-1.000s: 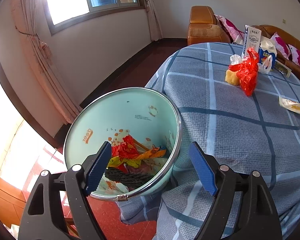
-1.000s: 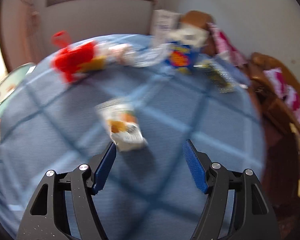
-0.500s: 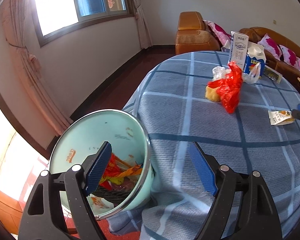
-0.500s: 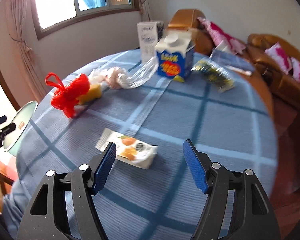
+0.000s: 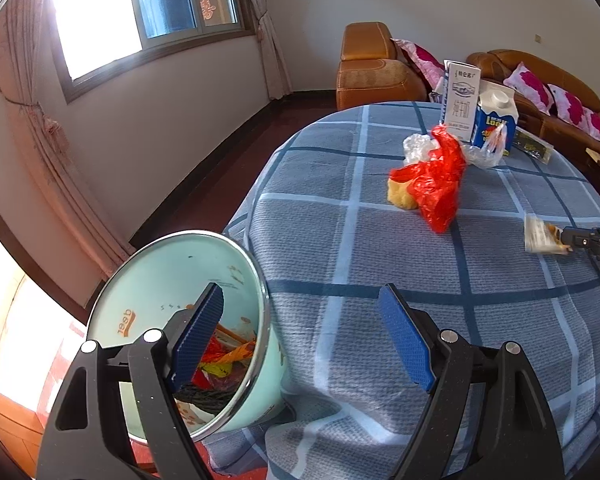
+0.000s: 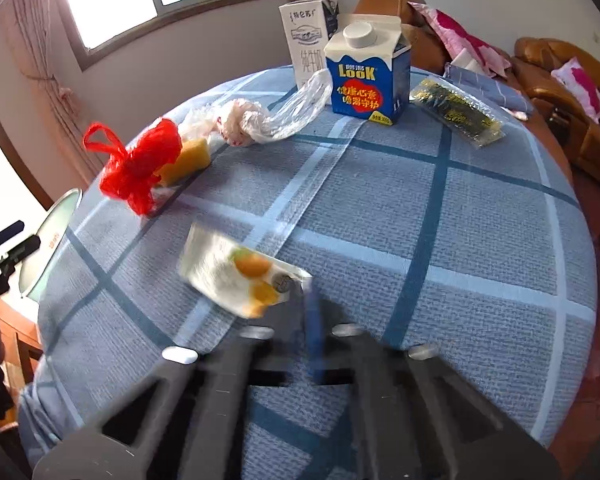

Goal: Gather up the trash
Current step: 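Grasp the white snack packet with the right gripper, then grasp the red plastic bag with the left gripper, then carry the red bag and white snack packet over the green bin with both grippers, then open both grippers to drop the red bag and snack packet into the bin, then move both open grippers back over the table trash, then grasp the yellow sponge with the left gripper, then grasp the clear plastic bag with red print with the right gripper, then carry the yellow sponge and clear bag over the green bin with both grippers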

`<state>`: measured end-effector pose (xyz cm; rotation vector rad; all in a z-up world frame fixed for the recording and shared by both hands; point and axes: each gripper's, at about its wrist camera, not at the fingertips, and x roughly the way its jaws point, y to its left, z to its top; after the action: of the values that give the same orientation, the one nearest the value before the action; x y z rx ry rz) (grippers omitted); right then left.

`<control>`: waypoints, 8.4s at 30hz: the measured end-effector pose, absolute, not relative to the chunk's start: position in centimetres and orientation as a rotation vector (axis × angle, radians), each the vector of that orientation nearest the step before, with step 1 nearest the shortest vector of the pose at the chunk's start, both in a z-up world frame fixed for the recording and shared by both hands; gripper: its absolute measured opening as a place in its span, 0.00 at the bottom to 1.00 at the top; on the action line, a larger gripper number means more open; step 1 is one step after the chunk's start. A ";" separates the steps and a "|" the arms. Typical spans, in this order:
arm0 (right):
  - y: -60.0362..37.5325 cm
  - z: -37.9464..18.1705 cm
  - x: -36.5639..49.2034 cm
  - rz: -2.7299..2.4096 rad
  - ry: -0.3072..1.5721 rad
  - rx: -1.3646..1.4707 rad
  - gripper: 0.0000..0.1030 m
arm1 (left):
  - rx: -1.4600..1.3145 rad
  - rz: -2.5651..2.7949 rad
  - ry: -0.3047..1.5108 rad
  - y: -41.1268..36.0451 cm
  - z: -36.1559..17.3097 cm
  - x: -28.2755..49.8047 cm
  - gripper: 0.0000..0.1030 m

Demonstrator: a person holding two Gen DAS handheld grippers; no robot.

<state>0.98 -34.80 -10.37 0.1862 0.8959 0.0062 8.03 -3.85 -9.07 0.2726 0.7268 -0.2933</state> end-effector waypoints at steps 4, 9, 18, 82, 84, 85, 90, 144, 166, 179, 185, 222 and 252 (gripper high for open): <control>-34.5 -10.0 0.3 0.007 0.861 0.150 0.01 | 0.275 -0.305 0.725 -4.9 -8.9 8.2 0.76; -36.1 -8.4 -1.0 -0.044 0.784 0.145 0.01 | 0.282 -0.337 0.719 -7.4 -8.8 8.6 0.76; -40.7 -7.6 -2.2 -0.171 0.720 0.116 0.01 | 0.290 -0.383 0.708 -13.9 -9.8 11.0 0.67; -12.6 -4.5 11.6 0.595 0.622 -0.289 0.01 | 0.372 0.018 0.811 9.8 -9.1 8.3 0.04; -11.9 -4.6 11.7 0.614 0.620 -0.306 0.01 | 0.380 0.027 0.809 10.0 -9.1 8.3 0.04; -11.6 -4.6 11.7 0.624 0.618 -0.316 0.01 | 0.384 0.028 0.809 10.1 -9.2 8.4 0.04; -10.2 -4.9 11.5 0.658 0.613 -0.359 0.01 | 0.392 0.040 0.808 10.3 -9.4 8.4 0.04; -8.6 -5.3 11.5 0.713 0.629 -0.328 0.39 | 0.359 0.049 0.798 10.6 -9.6 8.2 0.48; -18.0 -5.1 8.9 0.468 0.672 -0.266 0.46 | 0.360 -0.019 0.780 7.4 -9.4 9.1 0.60; -39.2 -5.9 5.5 -0.036 0.726 0.120 0.54 | 0.377 -0.262 0.712 -7.2 -8.8 12.6 0.60; -44.7 -7.1 2.3 -0.154 0.725 0.191 0.58 | 0.347 -0.346 0.740 -13.0 -9.8 15.0 0.60; -33.5 -8.6 15.7 0.005 0.831 0.250 0.59 | 0.241 -0.296 0.762 -2.7 -8.1 14.4 0.07; -22.7 -4.8 14.1 0.294 0.748 0.013 0.03 | 0.264 -0.094 0.775 7.4 -7.6 10.2 0.07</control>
<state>14.10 -22.72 -4.79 0.0125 0.7482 0.2941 10.16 7.44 -7.58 0.2639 0.7746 -0.0944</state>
